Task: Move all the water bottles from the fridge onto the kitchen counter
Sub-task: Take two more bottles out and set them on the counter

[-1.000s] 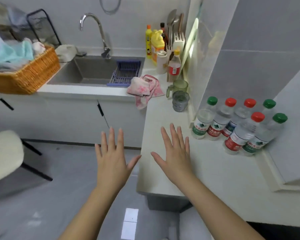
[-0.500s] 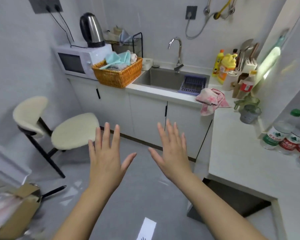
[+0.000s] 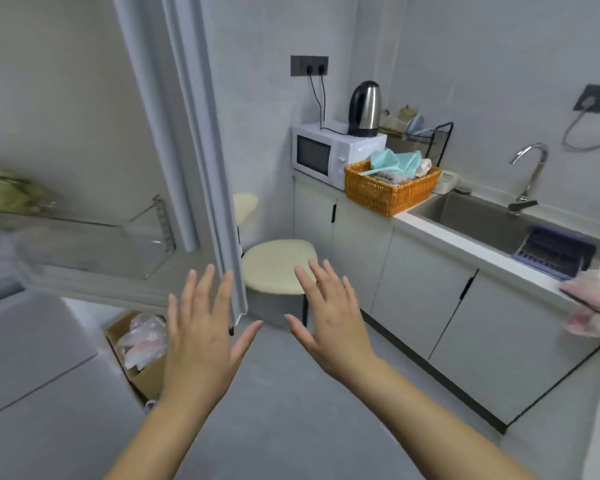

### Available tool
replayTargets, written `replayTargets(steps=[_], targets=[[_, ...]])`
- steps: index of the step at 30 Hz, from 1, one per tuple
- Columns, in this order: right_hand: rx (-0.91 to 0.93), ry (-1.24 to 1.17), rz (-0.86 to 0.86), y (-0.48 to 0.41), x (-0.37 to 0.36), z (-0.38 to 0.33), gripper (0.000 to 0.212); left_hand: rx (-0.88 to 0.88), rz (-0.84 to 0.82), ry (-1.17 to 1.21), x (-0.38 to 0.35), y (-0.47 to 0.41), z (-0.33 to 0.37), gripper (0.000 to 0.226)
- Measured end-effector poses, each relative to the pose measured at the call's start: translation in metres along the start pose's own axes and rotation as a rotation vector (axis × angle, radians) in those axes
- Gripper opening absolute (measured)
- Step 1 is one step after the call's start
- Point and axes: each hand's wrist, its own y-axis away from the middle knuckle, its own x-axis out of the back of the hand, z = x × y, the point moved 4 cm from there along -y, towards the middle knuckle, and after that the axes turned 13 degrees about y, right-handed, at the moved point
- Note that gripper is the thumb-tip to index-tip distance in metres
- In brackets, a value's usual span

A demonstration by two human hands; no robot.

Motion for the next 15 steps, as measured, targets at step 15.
replayTargets(steps=[15], targets=[[0.233,-0.062,0.057,-0.038,-0.064,-0.244,0.054,0.111,0.015,-0.046,0.114,0.044,-0.208,0.077]])
